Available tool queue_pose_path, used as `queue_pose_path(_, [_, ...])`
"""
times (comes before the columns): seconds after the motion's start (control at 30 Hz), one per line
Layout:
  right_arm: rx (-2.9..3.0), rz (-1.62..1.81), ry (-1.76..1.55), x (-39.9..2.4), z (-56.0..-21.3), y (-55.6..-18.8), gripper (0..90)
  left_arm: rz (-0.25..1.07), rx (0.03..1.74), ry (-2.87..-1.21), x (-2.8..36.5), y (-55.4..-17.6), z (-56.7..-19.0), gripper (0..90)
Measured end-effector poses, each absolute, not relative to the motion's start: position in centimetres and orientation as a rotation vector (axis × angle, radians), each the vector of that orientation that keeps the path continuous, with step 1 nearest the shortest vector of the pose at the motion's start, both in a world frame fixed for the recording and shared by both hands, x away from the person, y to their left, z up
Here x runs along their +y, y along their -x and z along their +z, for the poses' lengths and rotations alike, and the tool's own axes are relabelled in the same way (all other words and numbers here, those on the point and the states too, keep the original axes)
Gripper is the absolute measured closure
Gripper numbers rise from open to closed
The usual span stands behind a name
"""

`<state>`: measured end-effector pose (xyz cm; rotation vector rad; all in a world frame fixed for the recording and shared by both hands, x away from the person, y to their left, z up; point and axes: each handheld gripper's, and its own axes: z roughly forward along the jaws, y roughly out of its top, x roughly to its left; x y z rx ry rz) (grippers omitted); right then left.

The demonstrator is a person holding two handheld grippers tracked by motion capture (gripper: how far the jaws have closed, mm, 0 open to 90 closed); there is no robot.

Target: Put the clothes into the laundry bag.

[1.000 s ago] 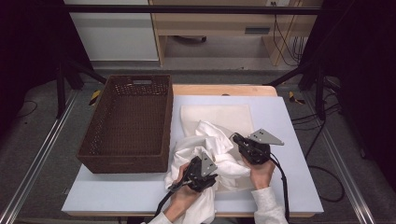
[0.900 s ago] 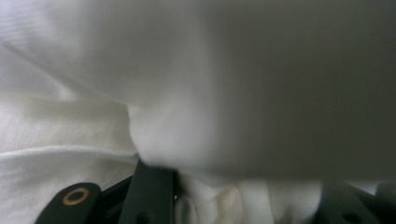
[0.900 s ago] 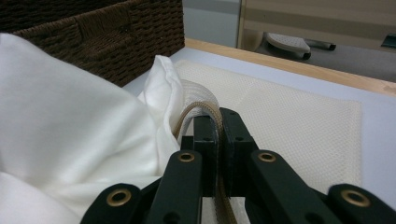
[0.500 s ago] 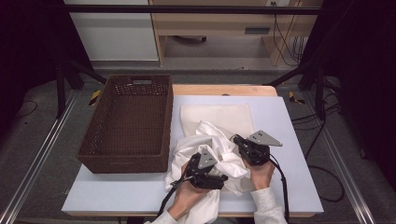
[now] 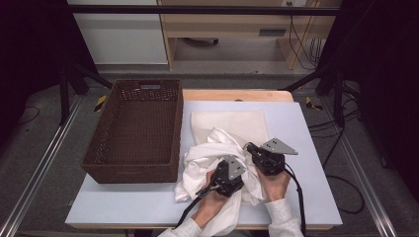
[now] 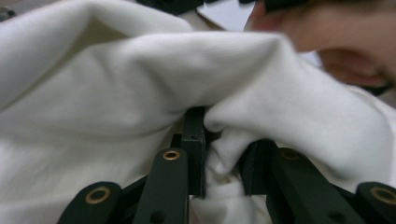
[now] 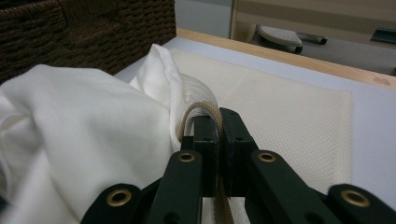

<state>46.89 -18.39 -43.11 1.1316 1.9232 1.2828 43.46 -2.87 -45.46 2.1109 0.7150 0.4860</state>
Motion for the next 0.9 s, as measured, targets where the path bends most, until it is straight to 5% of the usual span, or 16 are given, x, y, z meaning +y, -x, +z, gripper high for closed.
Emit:
queue_pose_path(0.13, [1.921, 1.281, -1.131, -18.2, -43.3, -46.8, 86.5, 0.414, 0.691, -2.089, -2.9, -43.5, -45.6, 60.8])
queue_pose_path(0.23, [1.908, 1.294, -1.142, -18.6, -43.6, -46.8, 86.5, 0.362, 0.694, -2.048, -1.3, -42.7, -44.4, 43.1])
queue_pose_path(0.5, [1.899, 1.275, -1.141, -18.6, -43.8, -46.7, 86.5, 0.583, 0.769, -1.927, 4.7, -43.2, -39.7, 23.5])
queue_pose_path(0.67, [1.903, 1.275, -1.14, -18.6, -43.9, -46.7, 86.5, 0.587, 0.838, -2.082, 4.4, -47.3, -41.1, 12.8])
queue_pose_path(0.8, [1.915, 1.265, -1.145, -18.6, -44.0, -46.8, 86.5, 0.464, 0.843, -2.126, 3.9, -49.6, -43.6, 15.1])
queue_pose_path(0.9, [1.921, 1.253, -1.147, -18.5, -44.2, -46.9, 86.5, 0.422, 0.794, -2.126, 4.1, -49.6, -44.3, 43.0])
